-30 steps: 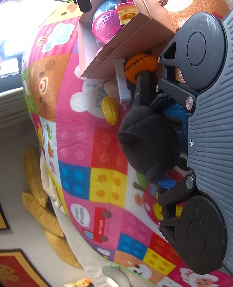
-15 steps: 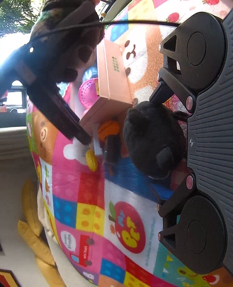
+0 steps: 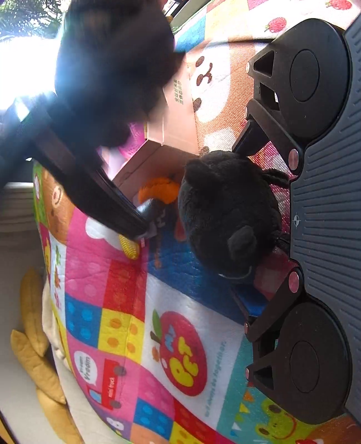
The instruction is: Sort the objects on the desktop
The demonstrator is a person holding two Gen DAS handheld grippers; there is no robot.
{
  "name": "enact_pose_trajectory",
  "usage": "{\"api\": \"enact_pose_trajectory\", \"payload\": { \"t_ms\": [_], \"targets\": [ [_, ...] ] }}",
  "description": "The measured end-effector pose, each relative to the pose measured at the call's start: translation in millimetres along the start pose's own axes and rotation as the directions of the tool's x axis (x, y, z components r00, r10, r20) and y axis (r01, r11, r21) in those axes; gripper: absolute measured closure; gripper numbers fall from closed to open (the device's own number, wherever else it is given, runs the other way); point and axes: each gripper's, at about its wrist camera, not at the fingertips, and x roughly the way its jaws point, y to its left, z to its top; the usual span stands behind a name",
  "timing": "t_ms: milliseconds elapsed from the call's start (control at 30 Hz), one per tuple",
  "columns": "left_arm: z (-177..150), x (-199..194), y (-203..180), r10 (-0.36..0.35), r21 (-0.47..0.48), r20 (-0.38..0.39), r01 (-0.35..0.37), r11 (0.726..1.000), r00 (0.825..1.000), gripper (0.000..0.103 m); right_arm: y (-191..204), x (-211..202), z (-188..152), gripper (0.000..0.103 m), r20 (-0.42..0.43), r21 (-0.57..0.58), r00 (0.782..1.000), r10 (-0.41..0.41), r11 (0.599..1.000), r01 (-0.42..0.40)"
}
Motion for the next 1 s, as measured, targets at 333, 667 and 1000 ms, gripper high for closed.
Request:
{"api": "enact_pose_trajectory", "payload": {
  "t_ms": [333, 667, 1000],
  "targets": [
    [8, 5, -19, 0.057, 0.019, 0.019, -0.057, 0.998, 0.998, 0.001, -63, -138, -111, 0.086, 0.173, 0.259, 0.976, 0.131, 0.95, -0.173],
    [17, 22, -35, 0.145, 0.018, 0.008, -0.145, 0.989, 0.989, 0.001, -96, -127, -241, 0.086, 0.182, 0.57, 0.975, 0.125, 0.795, -0.209],
    [17, 22, -44, 0.177, 0.048, 0.035, -0.179, 0.983, 0.984, 0.013, -96, -113, -267, 0.028, 0.141, 0.591, 0.987, -0.072, 0.806, -0.026]
  ]
}}
